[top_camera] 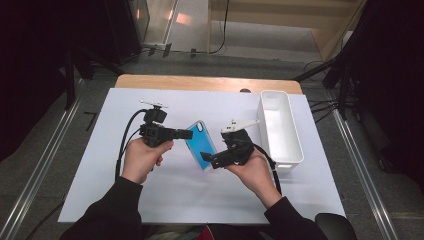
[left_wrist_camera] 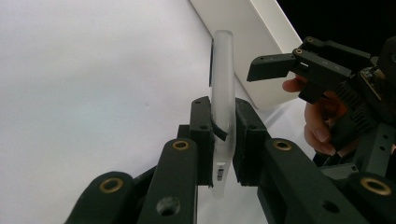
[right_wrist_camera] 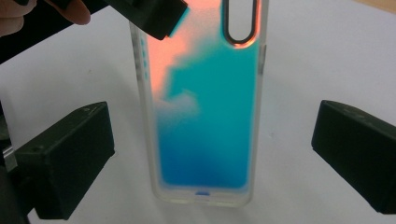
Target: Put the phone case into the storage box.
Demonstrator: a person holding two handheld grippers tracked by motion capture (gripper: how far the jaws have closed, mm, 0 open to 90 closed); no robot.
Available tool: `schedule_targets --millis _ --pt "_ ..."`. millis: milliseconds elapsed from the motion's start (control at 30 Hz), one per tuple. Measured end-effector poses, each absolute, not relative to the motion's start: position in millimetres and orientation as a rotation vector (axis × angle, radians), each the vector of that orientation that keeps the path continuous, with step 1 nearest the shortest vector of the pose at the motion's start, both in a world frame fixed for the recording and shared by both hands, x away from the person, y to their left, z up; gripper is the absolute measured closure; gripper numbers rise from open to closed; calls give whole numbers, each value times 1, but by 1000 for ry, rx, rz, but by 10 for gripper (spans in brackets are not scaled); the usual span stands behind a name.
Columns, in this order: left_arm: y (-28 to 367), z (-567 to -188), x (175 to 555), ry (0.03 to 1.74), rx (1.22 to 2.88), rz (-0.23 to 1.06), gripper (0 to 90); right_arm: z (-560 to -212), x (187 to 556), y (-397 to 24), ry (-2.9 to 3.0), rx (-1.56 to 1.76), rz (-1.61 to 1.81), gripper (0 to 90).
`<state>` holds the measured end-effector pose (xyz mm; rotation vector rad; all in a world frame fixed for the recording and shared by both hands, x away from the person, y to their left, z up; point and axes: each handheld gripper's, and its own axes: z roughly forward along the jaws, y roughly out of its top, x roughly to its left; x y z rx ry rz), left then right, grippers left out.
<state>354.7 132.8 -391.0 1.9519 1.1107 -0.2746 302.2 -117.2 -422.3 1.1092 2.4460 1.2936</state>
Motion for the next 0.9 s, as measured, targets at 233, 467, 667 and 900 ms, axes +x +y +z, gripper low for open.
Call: schedule_targets --millis 233,467,667,900 --pt "128 -393 355 1140 1939 -284 801 -423 307 -112 2466 1104 1279 0" --pt "125 -393 354 1128 1941 -285 801 -422 313 -106 2462 1107 1283 0" --pt "128 -392 354 1133 1925 -289 801 -420 317 -100 2451 1108 1280 0" --pt "127 -392 355 1145 1918 -300 801 -419 319 -92 2452 1105 1285 0"
